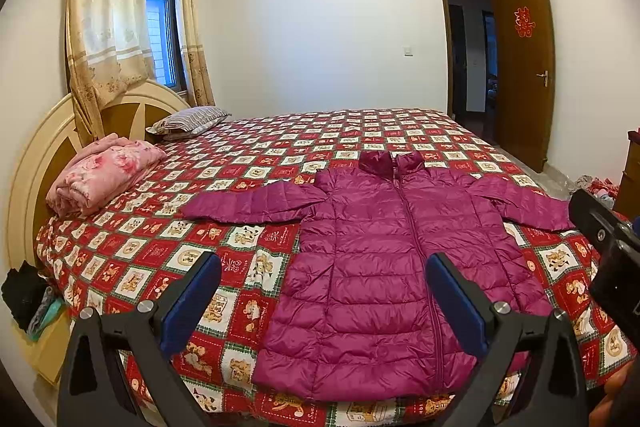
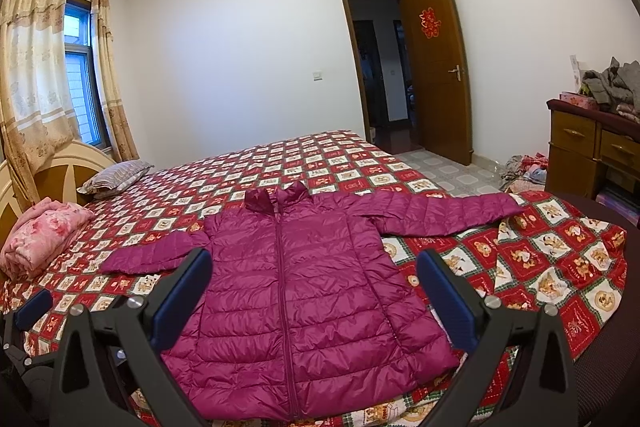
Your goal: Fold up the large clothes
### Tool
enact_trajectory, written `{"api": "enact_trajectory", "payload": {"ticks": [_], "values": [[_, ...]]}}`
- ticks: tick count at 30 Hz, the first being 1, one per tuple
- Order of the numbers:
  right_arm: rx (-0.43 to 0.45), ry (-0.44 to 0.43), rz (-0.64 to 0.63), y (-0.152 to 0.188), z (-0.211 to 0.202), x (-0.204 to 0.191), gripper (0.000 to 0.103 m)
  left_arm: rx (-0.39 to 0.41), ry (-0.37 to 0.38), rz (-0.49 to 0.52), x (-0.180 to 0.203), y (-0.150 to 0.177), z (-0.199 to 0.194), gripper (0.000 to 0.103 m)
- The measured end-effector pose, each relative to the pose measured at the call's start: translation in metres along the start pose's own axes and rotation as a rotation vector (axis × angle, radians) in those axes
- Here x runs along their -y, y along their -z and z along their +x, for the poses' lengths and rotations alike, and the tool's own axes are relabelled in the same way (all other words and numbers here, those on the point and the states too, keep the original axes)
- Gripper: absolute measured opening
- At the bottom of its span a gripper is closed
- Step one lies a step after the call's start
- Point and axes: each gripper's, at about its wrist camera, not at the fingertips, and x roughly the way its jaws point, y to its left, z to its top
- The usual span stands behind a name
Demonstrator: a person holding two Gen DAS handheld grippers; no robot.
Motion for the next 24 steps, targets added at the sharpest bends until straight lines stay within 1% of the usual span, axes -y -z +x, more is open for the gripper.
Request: {"api": "enact_trajectory", "payload": {"ticks": [24], "values": [[0.000,-0.001,0.001,0.0007,0.0001,0.0005,0.103,0.001,-0.001,-0.001,-0.0026,0.0007,-0.0019,0.102]]}}
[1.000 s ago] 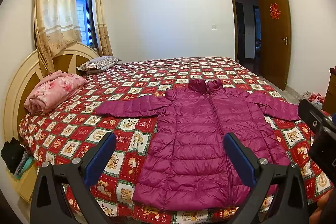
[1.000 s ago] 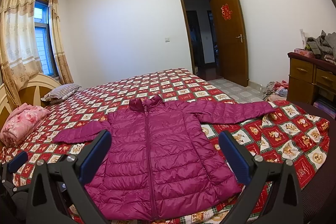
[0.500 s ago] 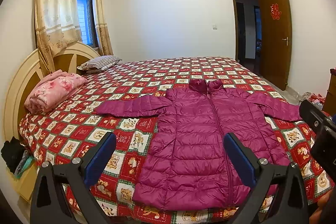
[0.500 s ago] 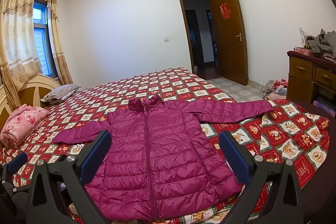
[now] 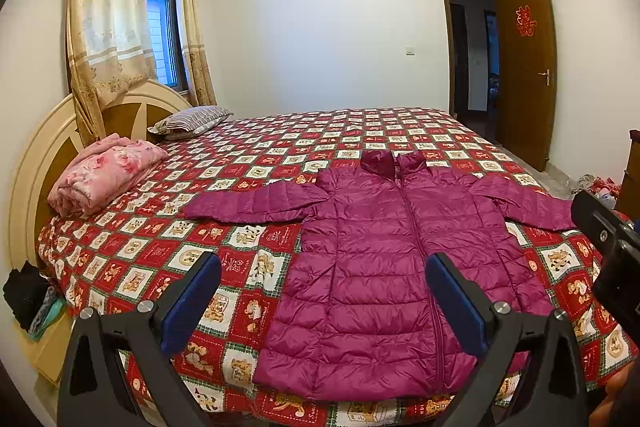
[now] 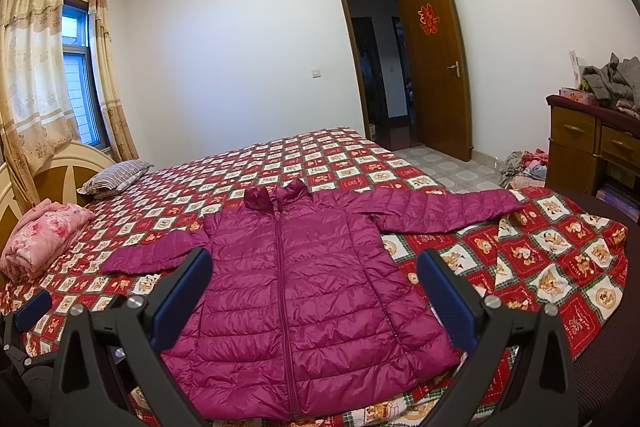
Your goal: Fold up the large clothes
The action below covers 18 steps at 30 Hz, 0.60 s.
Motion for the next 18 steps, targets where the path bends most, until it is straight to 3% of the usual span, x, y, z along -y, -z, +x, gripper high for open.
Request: {"api": "enact_trajectory", "payload": {"ticks": [18], "values": [[-0.002,-0.001,-0.001,-0.0011,0.0002,0.0008,0.103,0.002,-0.004,-0.004,-0.0007,-0.0005,-0.0002,0.102]]}}
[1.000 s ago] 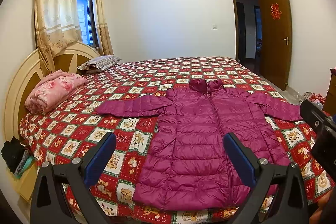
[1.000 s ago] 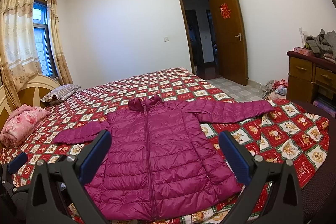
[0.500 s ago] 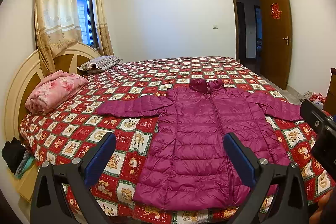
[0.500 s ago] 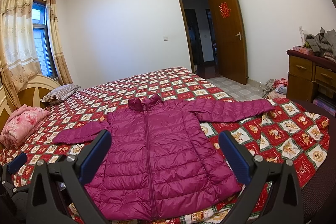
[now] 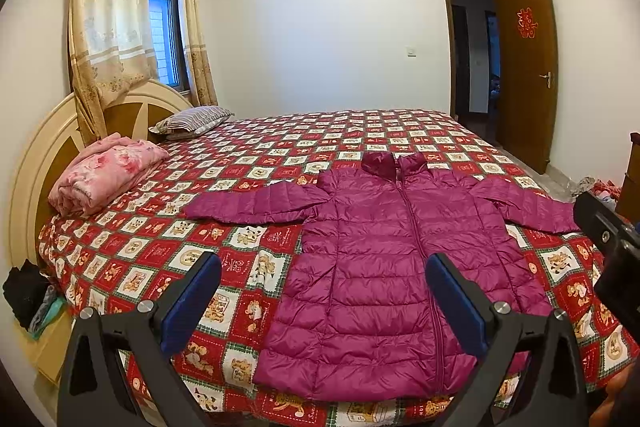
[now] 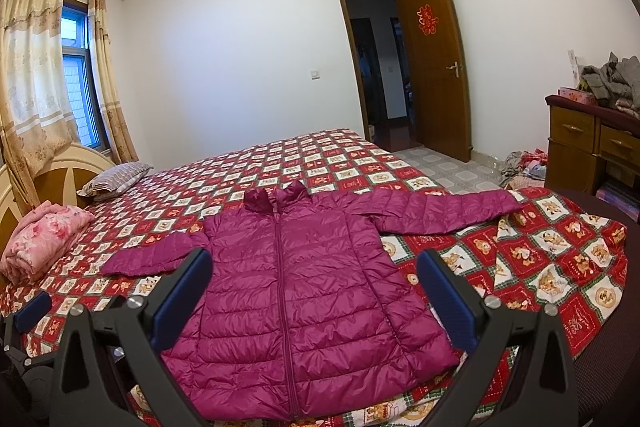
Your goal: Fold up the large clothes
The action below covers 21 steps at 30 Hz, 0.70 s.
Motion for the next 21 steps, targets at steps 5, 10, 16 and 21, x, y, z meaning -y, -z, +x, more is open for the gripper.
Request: {"api": "enact_trajectory", "payload": {"ticks": [5,10,16,21], "values": [[-0.005,0.003,0.001,0.001,0.000,-0.001,0.103,-0.001,-0.001,0.000,0.000,0.001,0.000,0.102],[-0.006,0.004,0.000,0.001,0.000,-0.001,0.103,-0.002,0.000,0.000,0.000,0.001,0.000,0.102],[-0.022,0.008,-0.003,0.005,0.003,-0.003,0.103,-0.012,0.001,0.004,0.003,0.006,0.005,0.102],[-0.024,0.023,-0.006,0.006,0.012,-0.001,0.103,-0.031,0.024,0.008,0.009,0.007,0.021,0.102]]}}
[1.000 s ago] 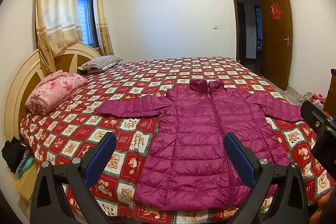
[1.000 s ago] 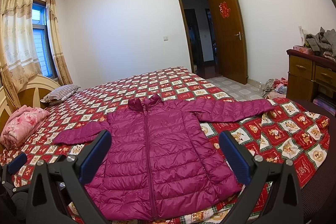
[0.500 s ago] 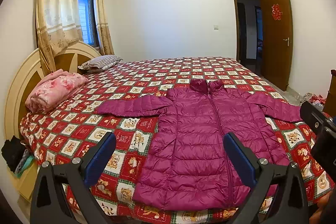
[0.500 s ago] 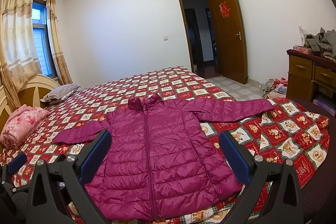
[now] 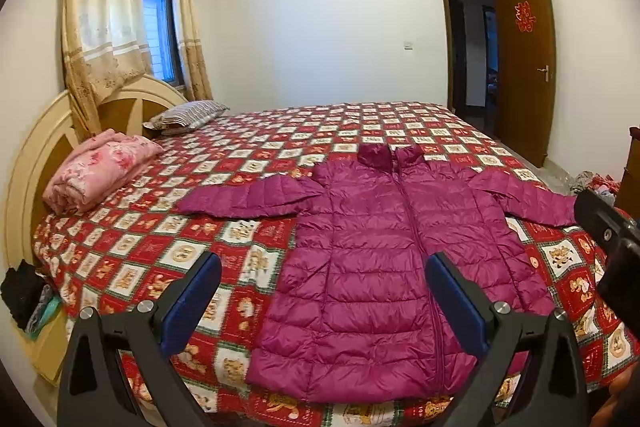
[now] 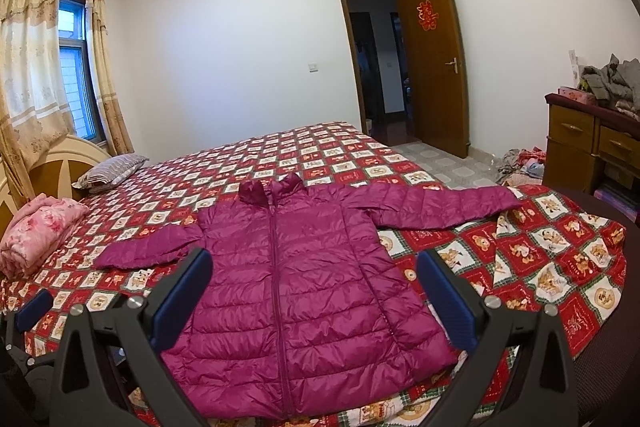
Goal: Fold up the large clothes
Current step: 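Move the right tool down to the sleeve cuff nearest it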
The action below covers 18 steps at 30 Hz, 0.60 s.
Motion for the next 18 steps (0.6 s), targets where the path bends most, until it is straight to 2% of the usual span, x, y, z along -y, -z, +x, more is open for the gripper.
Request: {"api": "enact_trajectory", "payload": {"ticks": [5,8,18], "values": [[-0.028,0.049,0.009,-0.002,0.028,0.011,0.103,-0.074,0.120,-0.013,0.003,0.001,0.035,0.102],[-0.059,0.089,0.016,-0.006,0.051,0.021,0.103,-0.105,0.157,-0.039,-0.001,-0.002,0.060,0.102],[-0.205,0.191,0.112,-0.019,0.123,0.061,0.103,-0.144,0.087,-0.056,-0.022,-0.022,0.127,0.102]]}}
